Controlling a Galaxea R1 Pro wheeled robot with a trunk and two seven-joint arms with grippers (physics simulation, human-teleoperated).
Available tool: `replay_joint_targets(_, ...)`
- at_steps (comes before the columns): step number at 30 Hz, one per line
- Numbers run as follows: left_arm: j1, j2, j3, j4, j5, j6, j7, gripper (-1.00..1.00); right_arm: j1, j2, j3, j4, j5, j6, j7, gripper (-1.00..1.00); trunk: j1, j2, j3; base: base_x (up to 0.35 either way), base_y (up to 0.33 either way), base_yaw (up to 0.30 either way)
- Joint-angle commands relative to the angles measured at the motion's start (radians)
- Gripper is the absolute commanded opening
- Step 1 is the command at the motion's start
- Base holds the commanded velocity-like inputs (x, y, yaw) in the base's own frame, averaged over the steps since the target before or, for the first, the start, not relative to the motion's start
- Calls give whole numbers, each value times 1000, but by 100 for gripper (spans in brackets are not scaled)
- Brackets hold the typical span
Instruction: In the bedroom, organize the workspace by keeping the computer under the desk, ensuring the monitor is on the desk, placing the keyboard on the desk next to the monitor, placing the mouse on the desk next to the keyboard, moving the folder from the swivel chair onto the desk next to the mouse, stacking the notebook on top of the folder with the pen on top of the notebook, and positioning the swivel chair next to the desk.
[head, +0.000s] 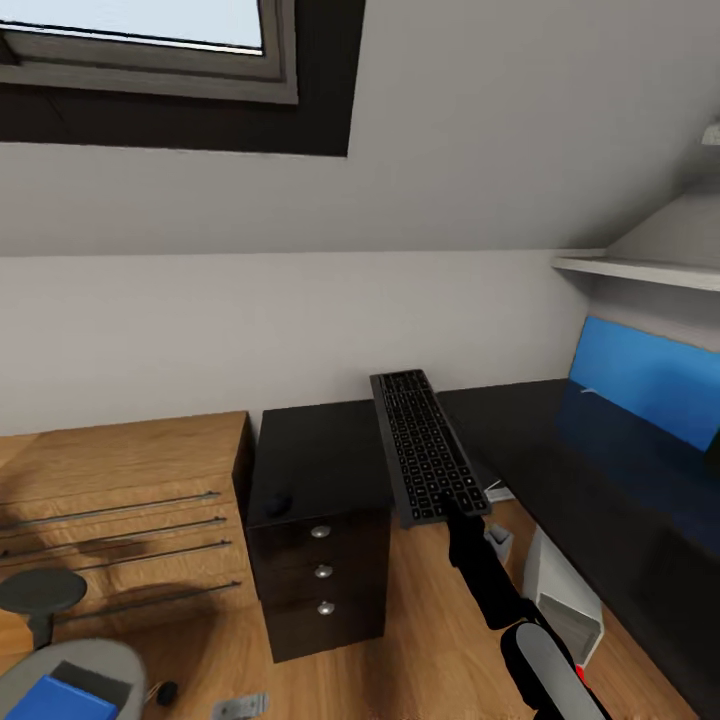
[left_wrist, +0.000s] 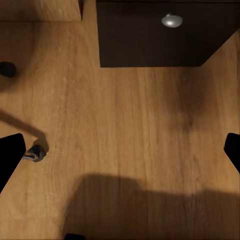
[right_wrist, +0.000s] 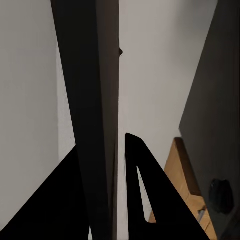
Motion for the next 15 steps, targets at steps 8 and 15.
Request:
replay_joint_targets(8, 0, -1, 1, 0, 3, 5, 2, 100, -1, -1, 2, 2, -12, -2, 8, -100, 0, -1, -8, -124, 126, -230)
replay_joint_targets(15, 0, -1, 1, 0, 3, 5, 2, 100, -1, -1, 2, 8, -12, -2, 7, -100, 0, -1, -13, -105, 96, -230)
